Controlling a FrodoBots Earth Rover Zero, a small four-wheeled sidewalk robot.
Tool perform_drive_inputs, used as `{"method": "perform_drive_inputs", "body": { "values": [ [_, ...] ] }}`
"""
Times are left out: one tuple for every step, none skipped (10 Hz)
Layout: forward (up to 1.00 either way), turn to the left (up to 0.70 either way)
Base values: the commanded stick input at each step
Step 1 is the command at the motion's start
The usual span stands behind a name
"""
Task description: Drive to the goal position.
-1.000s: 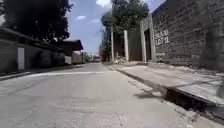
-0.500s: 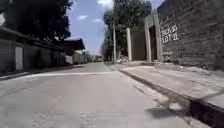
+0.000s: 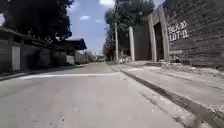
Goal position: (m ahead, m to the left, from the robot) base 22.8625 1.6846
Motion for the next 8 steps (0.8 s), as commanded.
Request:
{"method": "perform_drive_inputs", "body": {
  "values": [
    [1.0, 0.0],
    [1.0, 0.0],
    [1.0, 0.0],
    [1.0, 0.0],
    [1.0, 0.0],
    [1.0, 0.0],
    [1.0, 0.0],
    [1.0, 0.0]
  ]
}}
